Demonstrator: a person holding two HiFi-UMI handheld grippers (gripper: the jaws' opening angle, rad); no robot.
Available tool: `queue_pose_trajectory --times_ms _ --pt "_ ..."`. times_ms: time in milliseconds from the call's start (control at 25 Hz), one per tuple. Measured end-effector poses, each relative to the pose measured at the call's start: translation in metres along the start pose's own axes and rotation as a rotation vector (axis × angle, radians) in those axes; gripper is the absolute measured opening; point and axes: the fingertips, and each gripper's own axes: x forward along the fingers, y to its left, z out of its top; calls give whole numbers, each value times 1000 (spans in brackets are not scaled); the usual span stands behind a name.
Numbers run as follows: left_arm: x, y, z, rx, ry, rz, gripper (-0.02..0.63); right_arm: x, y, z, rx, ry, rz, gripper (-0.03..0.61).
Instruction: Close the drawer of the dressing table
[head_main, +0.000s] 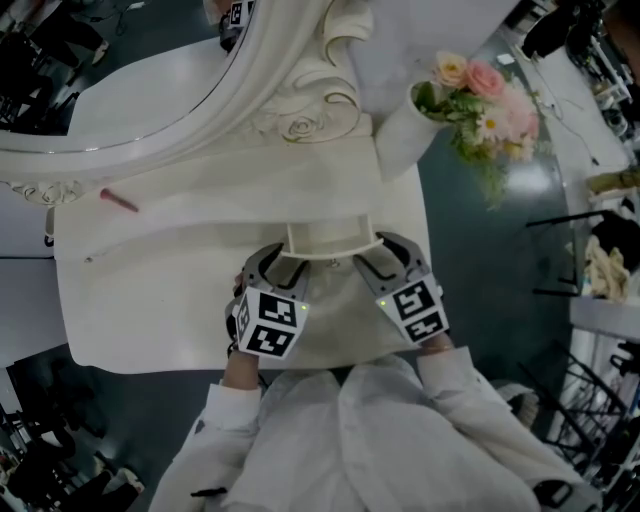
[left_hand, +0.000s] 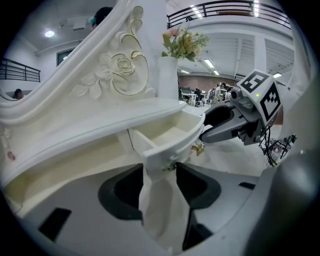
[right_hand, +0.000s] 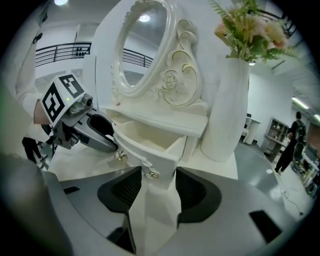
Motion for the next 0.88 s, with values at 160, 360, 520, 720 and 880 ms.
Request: queue_pose_trajectory --times_ms 160,360,520,720,880 --pt "2 5 1 -49 -4 11 203 2 -3 1 27 -8 -18 193" --pt "6 9 1 -116 -16 20 207 5 -9 3 50 -9 -41 197" --pt "10 14 5 -135 -29 33 213 8 -16 5 70 -17 -76 204" --pt "12 20 11 -146 -40 47 216 12 -19 8 96 -22 -86 204" --pt "14 24 11 -146 -18 54 218 16 -23 11 112 -27 -89 204"
